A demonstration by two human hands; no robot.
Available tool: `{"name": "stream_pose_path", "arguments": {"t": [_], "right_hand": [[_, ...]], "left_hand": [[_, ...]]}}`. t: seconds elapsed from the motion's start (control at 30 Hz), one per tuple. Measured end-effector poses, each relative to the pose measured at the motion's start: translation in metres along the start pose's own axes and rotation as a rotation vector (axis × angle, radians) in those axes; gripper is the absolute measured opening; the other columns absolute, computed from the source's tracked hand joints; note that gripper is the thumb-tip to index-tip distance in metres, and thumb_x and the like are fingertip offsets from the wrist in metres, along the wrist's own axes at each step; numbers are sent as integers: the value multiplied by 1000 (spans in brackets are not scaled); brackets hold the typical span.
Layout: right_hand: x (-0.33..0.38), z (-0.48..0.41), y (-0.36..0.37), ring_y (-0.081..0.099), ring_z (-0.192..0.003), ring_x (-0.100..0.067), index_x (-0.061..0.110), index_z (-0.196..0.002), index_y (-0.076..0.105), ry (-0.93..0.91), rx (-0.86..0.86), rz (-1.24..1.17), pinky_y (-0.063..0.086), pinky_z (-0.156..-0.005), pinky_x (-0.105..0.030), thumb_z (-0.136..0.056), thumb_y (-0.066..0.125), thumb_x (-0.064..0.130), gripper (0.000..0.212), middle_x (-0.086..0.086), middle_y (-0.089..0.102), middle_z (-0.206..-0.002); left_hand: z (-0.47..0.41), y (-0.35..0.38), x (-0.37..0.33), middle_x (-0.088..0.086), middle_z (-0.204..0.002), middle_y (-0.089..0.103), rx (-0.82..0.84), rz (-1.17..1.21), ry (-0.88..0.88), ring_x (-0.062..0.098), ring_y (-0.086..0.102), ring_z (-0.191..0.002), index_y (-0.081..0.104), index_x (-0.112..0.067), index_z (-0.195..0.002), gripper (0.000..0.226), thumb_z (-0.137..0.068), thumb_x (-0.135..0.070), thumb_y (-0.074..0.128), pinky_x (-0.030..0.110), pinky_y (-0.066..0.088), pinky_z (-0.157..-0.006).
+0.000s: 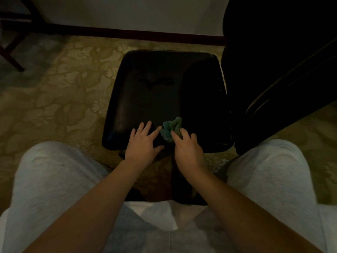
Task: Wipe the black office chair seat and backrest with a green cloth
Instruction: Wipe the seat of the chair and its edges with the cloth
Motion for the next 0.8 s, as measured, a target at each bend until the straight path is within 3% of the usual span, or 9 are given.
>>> {"name": "stream_pose_path", "arguments": {"t": [0.1, 0.2, 0.37, 0.53, 0.63, 0.8], "right_hand": [[-18, 0, -5, 37, -126, -29, 32, -150, 34, -71, -15, -31, 50, -84, -35, -99, 47, 14, 56, 2, 33, -153], [-30, 0, -8, 39, -125, -30, 31, -146, 41, -54, -41, -61, 44, -91, -42, -97, 47, 13, 53, 2, 42, -149], [-28, 5, -15, 43, -125, -31, 24, -152, 19, 85, -82, -245, 45, -95, -47, -94, 53, 14, 68, -8, 53, -136], [-18, 8, -6, 47, -122, -27, 14, -140, 45, 54, -169, -333, 48, -93, -44, -96, 49, 28, 46, -6, 57, -131], [-19, 5, 3, 46, -121, -26, 20, -136, 52, 10, -180, -250, 48, -92, -44, -99, 49, 28, 38, -1, 53, -137], [-34, 0, -1, 53, -105, -28, 24, -125, 62, -91, -175, -154, 50, -75, -40, -92, 58, 14, 34, 5, 65, -125]], "left_hand": [[-1, 0, 2, 4, -166, 7, 7, 10, 1, 27, 6, -153, 14, -39, -156, 72, -96, -58, 48, 47, 8, -123], [-2, -1, 1, 3, -166, 8, 3, 27, -6, 27, 7, -153, 16, -39, -156, 71, -96, -57, 49, 47, 8, -123], [-2, -1, -1, 4, -166, 8, 12, 40, -14, 28, 6, -153, 17, -38, -156, 72, -96, -58, 49, 48, 7, -122], [-2, -2, -1, 5, -166, 8, 7, 37, -12, 28, 6, -153, 17, -37, -156, 72, -96, -55, 51, 48, 7, -123], [-1, -2, -2, 5, -166, 9, 1, 38, -27, 28, 7, -153, 17, -37, -156, 72, -95, -55, 52, 48, 7, -123], [-3, -6, -1, 4, -166, 12, 10, 44, -22, 27, 10, -152, 20, -38, -156, 72, -95, -57, 53, 47, 10, -123]]}}
Point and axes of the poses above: each hand's wrist, its own z-axis away from the middle knuckle, its own y-axis out of the palm, x = y × z, the point moved 1 cm from there along -z, towards the middle knuckle
